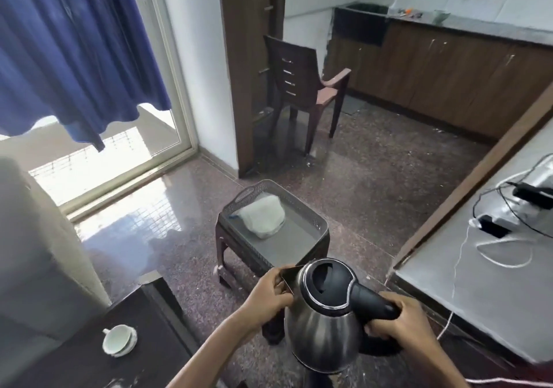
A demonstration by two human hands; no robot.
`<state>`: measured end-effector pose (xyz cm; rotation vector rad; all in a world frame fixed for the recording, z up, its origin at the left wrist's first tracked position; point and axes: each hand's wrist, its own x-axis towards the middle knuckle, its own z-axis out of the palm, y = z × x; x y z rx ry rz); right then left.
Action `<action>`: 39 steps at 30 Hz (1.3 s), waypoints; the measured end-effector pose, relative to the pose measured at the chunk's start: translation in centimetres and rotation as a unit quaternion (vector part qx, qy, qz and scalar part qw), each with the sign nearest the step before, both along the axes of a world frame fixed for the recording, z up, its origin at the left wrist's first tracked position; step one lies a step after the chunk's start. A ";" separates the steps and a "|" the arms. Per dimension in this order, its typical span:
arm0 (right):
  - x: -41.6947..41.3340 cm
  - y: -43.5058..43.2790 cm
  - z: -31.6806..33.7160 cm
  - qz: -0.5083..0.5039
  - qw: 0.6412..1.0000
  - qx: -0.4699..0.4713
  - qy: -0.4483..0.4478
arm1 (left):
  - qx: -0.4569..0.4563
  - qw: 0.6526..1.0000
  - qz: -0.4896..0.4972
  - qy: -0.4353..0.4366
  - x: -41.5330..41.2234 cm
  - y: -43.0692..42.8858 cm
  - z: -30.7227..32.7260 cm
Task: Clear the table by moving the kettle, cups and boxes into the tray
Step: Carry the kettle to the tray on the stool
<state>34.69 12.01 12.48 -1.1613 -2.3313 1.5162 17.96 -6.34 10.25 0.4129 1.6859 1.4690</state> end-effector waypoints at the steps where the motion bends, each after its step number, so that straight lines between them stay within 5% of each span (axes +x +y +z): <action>1: -0.9 1.5 -0.3 0.009 1.000 0.002 -0.004 | -0.006 1.000 0.018 0.006 -0.5 1.2 0.2; 20: -22.8 15.5 0.1 0.323 0.945 0.047 -0.012 | 0.005 0.957 0.278 -0.085 -9.5 9.7 -1.0; 39: -33.7 15.3 -6.9 0.411 0.895 0.073 -0.159 | 0.035 0.868 0.397 -0.296 -14.1 12.0 -7.8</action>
